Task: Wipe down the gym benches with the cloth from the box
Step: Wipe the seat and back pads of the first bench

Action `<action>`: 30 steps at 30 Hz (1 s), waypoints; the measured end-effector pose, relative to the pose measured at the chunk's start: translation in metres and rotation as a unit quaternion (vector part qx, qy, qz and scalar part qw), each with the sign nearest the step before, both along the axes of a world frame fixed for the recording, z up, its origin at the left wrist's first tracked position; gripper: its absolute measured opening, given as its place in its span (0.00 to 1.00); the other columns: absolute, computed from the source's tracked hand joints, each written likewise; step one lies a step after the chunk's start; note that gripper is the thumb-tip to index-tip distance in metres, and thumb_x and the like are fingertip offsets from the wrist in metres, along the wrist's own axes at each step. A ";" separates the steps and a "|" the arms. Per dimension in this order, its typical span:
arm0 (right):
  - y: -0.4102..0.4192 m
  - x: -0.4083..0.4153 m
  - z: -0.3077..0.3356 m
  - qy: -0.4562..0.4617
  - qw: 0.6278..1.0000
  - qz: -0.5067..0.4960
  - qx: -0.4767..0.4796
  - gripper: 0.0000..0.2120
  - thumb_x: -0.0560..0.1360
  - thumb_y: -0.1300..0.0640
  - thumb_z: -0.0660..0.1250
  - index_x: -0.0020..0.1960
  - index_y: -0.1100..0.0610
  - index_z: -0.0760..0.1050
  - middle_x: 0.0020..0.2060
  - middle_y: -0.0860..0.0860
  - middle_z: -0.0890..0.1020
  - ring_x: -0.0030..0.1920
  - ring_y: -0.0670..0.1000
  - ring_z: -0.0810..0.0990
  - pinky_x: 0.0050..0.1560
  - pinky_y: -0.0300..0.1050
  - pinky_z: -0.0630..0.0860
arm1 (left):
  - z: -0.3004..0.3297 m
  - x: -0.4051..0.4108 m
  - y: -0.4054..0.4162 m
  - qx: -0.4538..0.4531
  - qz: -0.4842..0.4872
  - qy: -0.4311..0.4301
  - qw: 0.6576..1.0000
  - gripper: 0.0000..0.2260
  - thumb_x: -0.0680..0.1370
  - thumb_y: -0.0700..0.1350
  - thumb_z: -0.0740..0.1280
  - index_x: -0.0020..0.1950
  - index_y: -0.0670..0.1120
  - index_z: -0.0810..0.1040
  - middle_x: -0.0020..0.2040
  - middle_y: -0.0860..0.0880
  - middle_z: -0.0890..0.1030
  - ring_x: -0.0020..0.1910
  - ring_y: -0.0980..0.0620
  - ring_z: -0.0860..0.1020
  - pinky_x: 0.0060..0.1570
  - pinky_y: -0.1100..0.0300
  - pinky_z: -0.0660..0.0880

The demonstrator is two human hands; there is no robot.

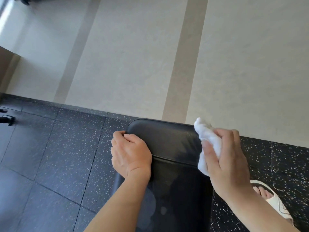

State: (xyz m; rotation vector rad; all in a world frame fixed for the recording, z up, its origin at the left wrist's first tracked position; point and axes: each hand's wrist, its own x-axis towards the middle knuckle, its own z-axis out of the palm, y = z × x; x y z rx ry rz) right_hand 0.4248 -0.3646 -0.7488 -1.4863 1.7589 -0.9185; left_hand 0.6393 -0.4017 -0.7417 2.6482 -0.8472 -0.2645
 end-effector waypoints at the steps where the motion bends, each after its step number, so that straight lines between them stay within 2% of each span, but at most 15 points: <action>1: -0.015 0.001 0.000 0.010 1.000 -0.002 0.002 0.13 0.82 0.43 0.58 0.61 0.49 0.69 0.54 0.44 0.69 0.46 0.45 0.73 0.42 0.47 0.70 | -0.001 0.000 0.000 -0.001 -0.001 -0.002 1.000 0.13 0.83 0.49 0.52 0.59 0.50 0.74 0.59 0.46 0.81 0.56 0.39 0.77 0.54 0.44 0.71; 5: -0.044 0.007 0.003 0.084 0.996 0.003 0.007 0.10 0.82 0.48 0.61 0.58 0.52 0.74 0.52 0.47 0.71 0.42 0.55 0.76 0.38 0.47 0.69 | 0.000 0.000 0.000 0.003 -0.003 -0.005 1.000 0.13 0.83 0.49 0.52 0.59 0.49 0.74 0.59 0.45 0.81 0.56 0.38 0.78 0.55 0.43 0.72; 8: -0.013 0.008 0.015 0.120 0.990 0.032 -0.059 0.11 0.82 0.50 0.63 0.59 0.53 0.78 0.51 0.49 0.73 0.46 0.55 0.77 0.37 0.44 0.70 | 0.002 0.000 0.001 0.004 -0.003 0.001 1.000 0.13 0.83 0.49 0.52 0.59 0.49 0.74 0.59 0.45 0.81 0.56 0.38 0.78 0.55 0.42 0.73; 10: 0.021 0.009 0.018 0.132 0.984 0.094 -0.079 0.12 0.81 0.49 0.64 0.63 0.48 0.79 0.53 0.48 0.75 0.51 0.53 0.79 0.35 0.45 0.76 | 0.004 -0.001 0.001 0.005 -0.004 0.003 1.000 0.13 0.83 0.49 0.52 0.59 0.49 0.74 0.59 0.45 0.81 0.55 0.38 0.78 0.55 0.42 0.73; 12: 0.042 0.009 0.018 0.149 0.973 0.142 -0.099 0.13 0.78 0.51 0.68 0.62 0.47 0.77 0.50 0.49 0.77 0.48 0.54 0.80 0.31 0.47 0.78 | 0.005 -0.001 0.000 0.005 -0.004 0.003 1.000 0.13 0.83 0.49 0.52 0.59 0.49 0.74 0.58 0.45 0.81 0.55 0.38 0.78 0.56 0.41 0.73; 14: 0.042 0.006 0.016 0.170 0.963 0.173 -0.121 0.12 0.75 0.54 0.72 0.58 0.51 0.78 0.46 0.50 0.77 0.43 0.55 0.80 0.28 0.48 0.78 | 0.006 -0.001 0.001 0.005 -0.002 0.002 1.000 0.13 0.84 0.49 0.52 0.59 0.50 0.73 0.58 0.45 0.81 0.55 0.38 0.78 0.55 0.42 0.73; 17: 0.010 0.004 0.022 0.209 0.948 0.197 -0.139 0.06 0.76 0.52 0.72 0.51 0.53 0.82 0.45 0.50 0.78 0.43 0.53 0.80 0.28 0.48 0.77 | 0.006 -0.002 0.001 0.000 -0.001 0.002 1.000 0.12 0.83 0.49 0.51 0.59 0.50 0.73 0.57 0.45 0.81 0.53 0.39 0.77 0.55 0.42 0.73; 22: -0.057 0.056 0.033 0.238 0.931 0.242 -0.135 0.05 0.73 0.55 0.73 0.49 0.51 0.79 0.43 0.51 0.76 0.40 0.54 0.77 0.31 0.49 0.69 | 0.005 -0.002 0.000 0.005 0.007 -0.002 1.000 0.11 0.83 0.49 0.52 0.57 0.51 0.73 0.55 0.46 0.81 0.53 0.39 0.78 0.54 0.41 0.74; 26: -0.074 0.092 0.037 0.243 0.906 0.312 -0.148 0.05 0.73 0.52 0.73 0.48 0.49 0.79 0.44 0.48 0.78 0.40 0.51 0.78 0.34 0.47 0.72 | 0.006 -0.002 -0.001 0.001 0.020 0.008 1.000 0.09 0.82 0.48 0.53 0.55 0.52 0.73 0.54 0.47 0.81 0.52 0.39 0.78 0.52 0.43 0.74; 30: -0.065 0.053 0.037 0.216 0.882 0.383 -0.170 0.05 0.71 0.52 0.73 0.45 0.49 0.78 0.42 0.48 0.78 0.38 0.51 0.76 0.34 0.46 0.74 | 0.005 -0.002 0.000 0.004 0.022 0.001 1.000 0.12 0.82 0.49 0.51 0.56 0.52 0.73 0.54 0.48 0.81 0.50 0.41 0.77 0.49 0.46 0.70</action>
